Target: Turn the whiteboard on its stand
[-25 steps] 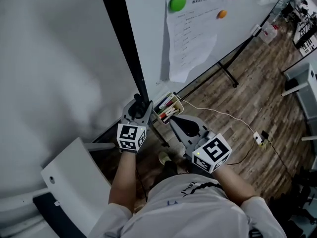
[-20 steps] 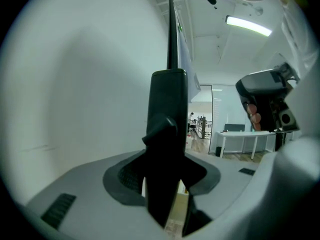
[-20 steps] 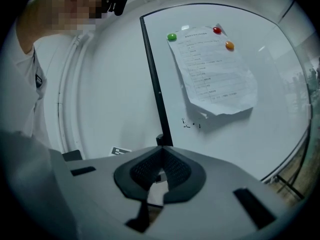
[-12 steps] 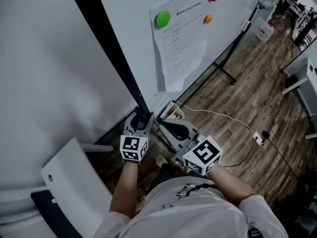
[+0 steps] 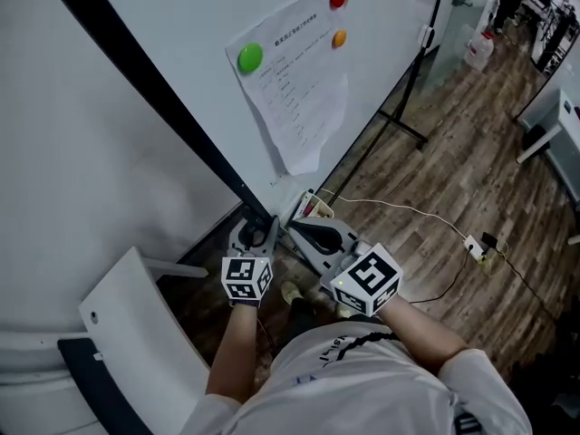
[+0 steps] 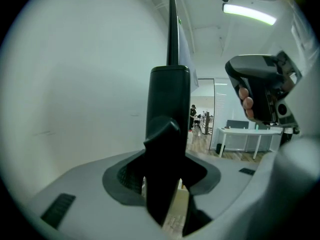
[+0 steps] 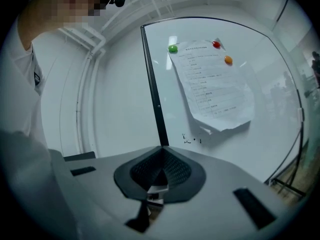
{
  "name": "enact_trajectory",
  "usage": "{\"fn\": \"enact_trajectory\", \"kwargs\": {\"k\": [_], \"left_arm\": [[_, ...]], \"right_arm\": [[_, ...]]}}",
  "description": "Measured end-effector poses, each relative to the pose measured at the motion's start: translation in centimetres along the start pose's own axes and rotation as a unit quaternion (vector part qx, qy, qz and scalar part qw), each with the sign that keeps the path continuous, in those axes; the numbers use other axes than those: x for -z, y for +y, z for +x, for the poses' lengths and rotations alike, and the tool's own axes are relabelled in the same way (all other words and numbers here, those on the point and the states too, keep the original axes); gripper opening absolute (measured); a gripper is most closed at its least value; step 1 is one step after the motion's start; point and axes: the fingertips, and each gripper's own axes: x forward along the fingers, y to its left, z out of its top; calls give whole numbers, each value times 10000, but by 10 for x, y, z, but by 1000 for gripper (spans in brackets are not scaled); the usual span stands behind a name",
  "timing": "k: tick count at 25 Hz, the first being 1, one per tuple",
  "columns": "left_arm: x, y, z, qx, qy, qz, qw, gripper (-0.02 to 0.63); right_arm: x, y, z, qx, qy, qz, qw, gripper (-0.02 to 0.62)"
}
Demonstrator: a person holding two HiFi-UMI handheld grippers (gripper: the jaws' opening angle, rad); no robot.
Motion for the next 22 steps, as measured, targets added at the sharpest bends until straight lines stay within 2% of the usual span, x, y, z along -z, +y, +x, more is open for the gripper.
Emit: {"fn": "enact_trajectory", "kwargs": {"k": [11,17,22], "left_arm": [[1,-12,-12,-252,107,-211,9994,190],[9,-32,-7,28,178,-209,9996,193],[20,-69,-42,45,164,-208,9996,195]], "right_arm": [[22,-8,-11,5,251,303,9992,14],[17,-6,-16,206,213,179,9994,13],[18,24,-47,310,165,80,9994,13]]}}
